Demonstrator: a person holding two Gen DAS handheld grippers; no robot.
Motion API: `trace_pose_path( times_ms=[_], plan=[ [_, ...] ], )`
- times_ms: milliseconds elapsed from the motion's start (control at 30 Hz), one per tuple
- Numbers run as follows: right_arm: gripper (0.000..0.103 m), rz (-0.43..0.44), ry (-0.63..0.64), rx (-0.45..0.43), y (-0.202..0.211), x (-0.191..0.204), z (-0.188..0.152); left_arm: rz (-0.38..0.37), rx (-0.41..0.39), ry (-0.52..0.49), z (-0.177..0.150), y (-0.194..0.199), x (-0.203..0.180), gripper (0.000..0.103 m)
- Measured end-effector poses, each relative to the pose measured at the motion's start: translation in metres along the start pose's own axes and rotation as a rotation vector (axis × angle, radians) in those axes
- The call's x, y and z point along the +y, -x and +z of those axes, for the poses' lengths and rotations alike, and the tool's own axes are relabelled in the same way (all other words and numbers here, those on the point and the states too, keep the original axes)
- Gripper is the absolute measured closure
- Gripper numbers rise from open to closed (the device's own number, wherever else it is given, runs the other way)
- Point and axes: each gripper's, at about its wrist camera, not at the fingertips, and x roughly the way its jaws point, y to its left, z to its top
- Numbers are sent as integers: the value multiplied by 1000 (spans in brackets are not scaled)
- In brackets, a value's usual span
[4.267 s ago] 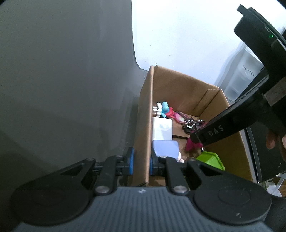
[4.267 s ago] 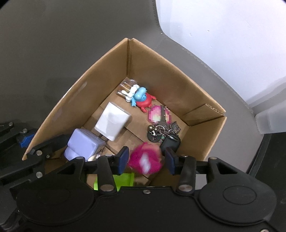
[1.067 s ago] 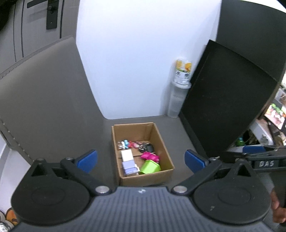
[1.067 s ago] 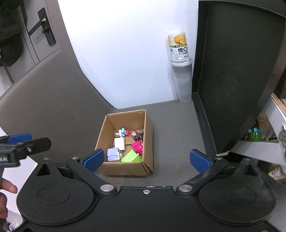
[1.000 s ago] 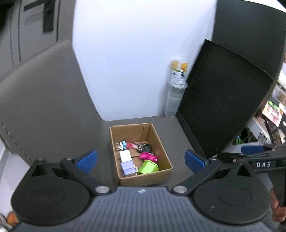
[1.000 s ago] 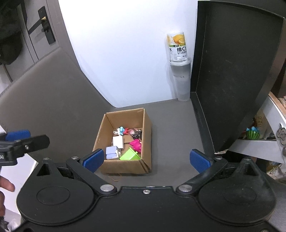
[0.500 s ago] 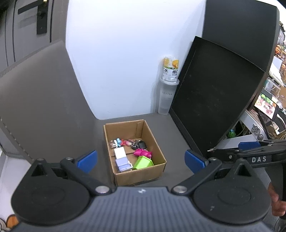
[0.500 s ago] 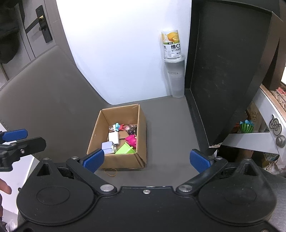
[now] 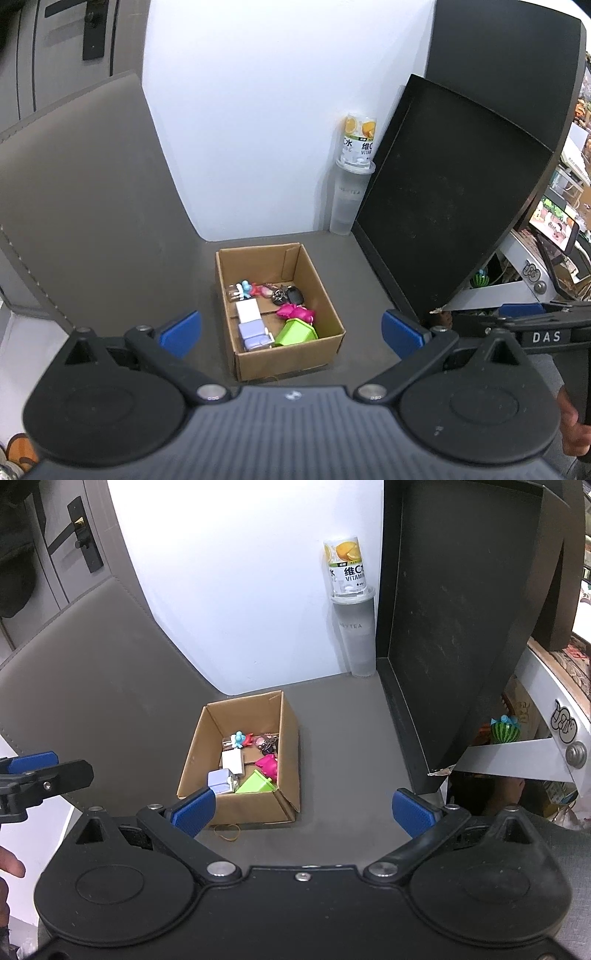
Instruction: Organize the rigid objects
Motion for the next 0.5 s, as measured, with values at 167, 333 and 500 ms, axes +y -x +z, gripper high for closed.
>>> trace_pose_path(
  times_ms=[167, 333, 500],
  plan=[
    [0, -8, 6, -6, 3, 1, 0, 1, 0, -2, -1, 0, -2, 0],
    [0, -18, 10, -7, 4, 2, -3, 3, 1, -14, -2, 0, -4, 0],
    [0, -20, 6, -6, 4, 3, -3, 10, -8, -4, -3, 1, -3, 0]
  ],
)
